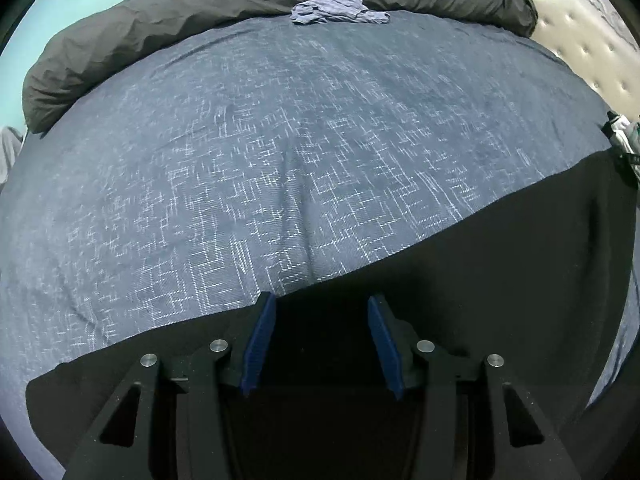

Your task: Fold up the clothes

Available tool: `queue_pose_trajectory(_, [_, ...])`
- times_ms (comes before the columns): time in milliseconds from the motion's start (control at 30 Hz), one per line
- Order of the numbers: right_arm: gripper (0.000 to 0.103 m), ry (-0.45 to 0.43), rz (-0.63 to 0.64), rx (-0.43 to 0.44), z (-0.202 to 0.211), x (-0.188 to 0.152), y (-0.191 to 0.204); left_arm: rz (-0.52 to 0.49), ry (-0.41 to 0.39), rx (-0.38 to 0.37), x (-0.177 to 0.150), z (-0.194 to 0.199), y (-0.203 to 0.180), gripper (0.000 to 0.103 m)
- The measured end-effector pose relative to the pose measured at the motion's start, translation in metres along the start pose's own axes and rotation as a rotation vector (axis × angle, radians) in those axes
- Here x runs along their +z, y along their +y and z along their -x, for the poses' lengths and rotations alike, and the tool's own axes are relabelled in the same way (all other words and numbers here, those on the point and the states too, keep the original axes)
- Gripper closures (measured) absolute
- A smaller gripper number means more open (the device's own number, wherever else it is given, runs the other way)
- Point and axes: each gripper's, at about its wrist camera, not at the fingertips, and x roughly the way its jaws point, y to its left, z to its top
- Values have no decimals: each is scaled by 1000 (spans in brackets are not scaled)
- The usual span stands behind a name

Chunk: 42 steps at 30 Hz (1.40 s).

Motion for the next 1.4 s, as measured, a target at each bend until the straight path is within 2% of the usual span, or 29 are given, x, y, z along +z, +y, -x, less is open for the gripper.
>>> queue_pose_trajectory(33, [40, 0, 5, 1, -1, -2, 1, -5, -1, 0, -1, 0, -1, 66])
queue_pose_trajectory(67, [47, -3, 12, -2, -1, -4, 1, -12, -4, 3, -1, 0, -4, 80])
queue_pose_trajectory(100, [60, -8, 14, -8, -1, -6, 2, -19, -6, 7, -1, 1, -5, 96])
queue_pose_trajectory(133, [68, -17, 12, -15, 0, -7, 1, -25, -6, 11, -1, 1, -5, 100])
queue_pose_trajectory(167, [87, -29, 7, -15, 2, -9, -1, -31, -6, 16, -1, 1, -6, 100])
queue_pose_trajectory(200, [95, -39, 10, -13, 3, -9, -2, -34, -7, 19, -1, 2, -6, 100])
queue_pose_trajectory(267, [97, -62, 36, -19, 5, -7, -5, -35, -13, 22, -1, 5, -5, 100])
queue_pose_trajectory(500, [99, -215, 42, -66, 34, 6, -8, -15, -83, 61, 4, 31, 5, 101])
queue_pose_trajectory(633, [99, -253, 27, -92, 38, 17, -9, 43, -100, 72, 14, 34, 16, 102])
queue_pose_trajectory(800, [99, -180, 7, -113, 23, 27, -11, 138, -88, 106, 19, 24, 38, 103])
queue_pose_trajectory(933, [98, -126, 0, -111, 4, 26, -10, 138, -80, 84, 13, 18, 35, 103])
queue_pose_trajectory(967, [96, -129, 15, -121, 1, 26, -8, 130, -79, 95, 11, 18, 32, 103])
queue_pose_trajectory(1067, [80, -160, 38, -183, 6, 24, -6, 115, -85, 95, 3, 24, 23, 103])
queue_pose_trajectory(1167, [60, -221, 1, -144, 23, 17, -10, 125, -89, 63, -5, 31, 13, 102])
queue_pose_trajectory(1300, [60, -239, -18, 3, 49, -4, 1, 148, -71, -53, -13, 40, -11, 103])
queue_pose_trajectory(1400, [60, -155, 1, 150, 57, -29, 28, 114, -42, -129, -21, 45, -43, 102])
